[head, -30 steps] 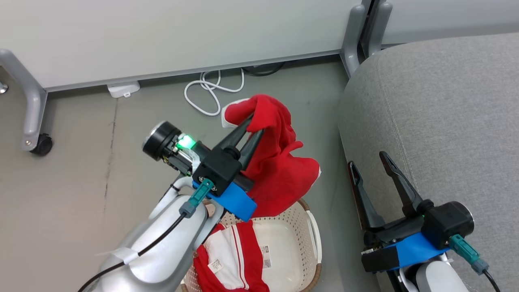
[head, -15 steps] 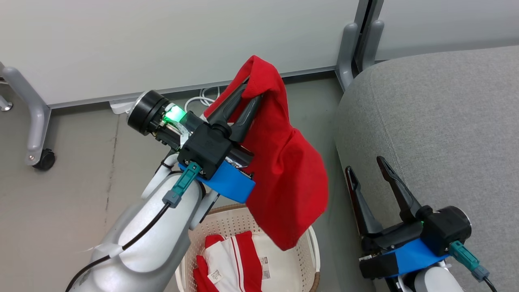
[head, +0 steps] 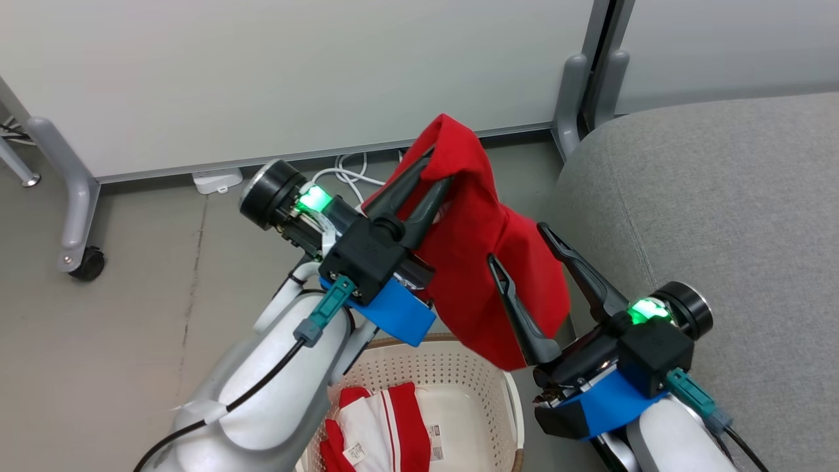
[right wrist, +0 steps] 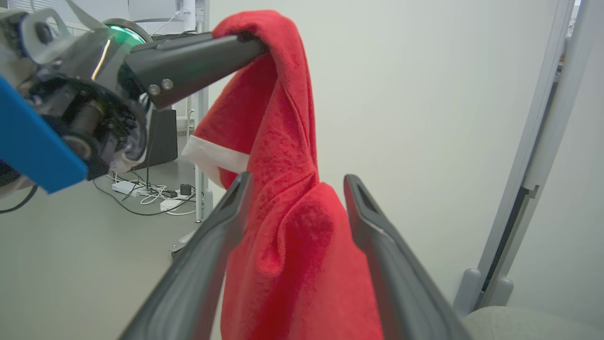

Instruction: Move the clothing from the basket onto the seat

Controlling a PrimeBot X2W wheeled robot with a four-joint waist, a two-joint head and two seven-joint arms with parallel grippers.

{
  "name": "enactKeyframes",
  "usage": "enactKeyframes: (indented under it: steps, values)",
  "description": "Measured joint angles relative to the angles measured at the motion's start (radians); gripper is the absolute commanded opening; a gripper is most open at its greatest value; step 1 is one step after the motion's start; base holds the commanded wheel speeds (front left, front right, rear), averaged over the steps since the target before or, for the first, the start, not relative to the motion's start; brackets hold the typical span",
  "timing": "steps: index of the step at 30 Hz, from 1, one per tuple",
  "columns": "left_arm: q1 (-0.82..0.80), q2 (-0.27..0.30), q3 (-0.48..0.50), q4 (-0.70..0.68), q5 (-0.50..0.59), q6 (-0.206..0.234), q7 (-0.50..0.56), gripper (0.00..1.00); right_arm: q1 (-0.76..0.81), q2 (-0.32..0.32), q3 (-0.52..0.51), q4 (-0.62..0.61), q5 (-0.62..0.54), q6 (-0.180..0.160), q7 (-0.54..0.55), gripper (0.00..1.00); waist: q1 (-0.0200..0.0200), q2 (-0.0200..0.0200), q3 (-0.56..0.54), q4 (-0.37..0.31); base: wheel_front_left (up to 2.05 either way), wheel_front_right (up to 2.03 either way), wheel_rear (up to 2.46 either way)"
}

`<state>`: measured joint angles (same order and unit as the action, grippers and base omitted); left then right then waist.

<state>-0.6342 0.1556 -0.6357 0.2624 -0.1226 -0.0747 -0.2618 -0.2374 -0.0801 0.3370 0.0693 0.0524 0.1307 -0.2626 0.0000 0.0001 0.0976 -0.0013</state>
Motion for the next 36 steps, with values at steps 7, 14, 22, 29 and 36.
enactKeyframes:
  steps: [7,14,22,29,36]
  values:
    - [0.011,-0.028,-0.022,0.001,0.009,-0.014,0.000,0.00,-0.053,-0.025,0.053,0.097,-0.003,0.000,-0.001,1.00,0.0000,0.0000,-0.010,0.022,0.00,0.00,0.00]
    - [0.023,-0.048,-0.050,-0.014,0.012,-0.025,0.000,0.00,-0.100,-0.019,0.091,0.212,0.015,0.000,-0.002,1.00,0.0000,0.0000,-0.013,0.044,0.00,0.00,0.00]
    - [0.040,-0.064,-0.072,-0.020,0.017,-0.032,0.000,0.00,-0.118,0.013,0.122,0.249,0.056,0.000,-0.002,0.00,0.0000,0.0000,-0.016,0.061,0.00,0.00,0.00]
    - [0.045,-0.065,-0.072,-0.016,0.017,-0.038,0.000,0.00,-0.121,0.018,0.124,0.255,0.065,0.000,-0.002,0.00,0.0000,0.0000,-0.016,0.065,0.00,0.00,0.00]
    - [0.049,-0.066,-0.067,-0.010,0.017,-0.040,0.000,0.00,-0.120,0.020,0.123,0.245,0.072,0.000,-0.002,0.00,0.0000,0.0000,-0.017,0.063,0.00,0.00,0.00]
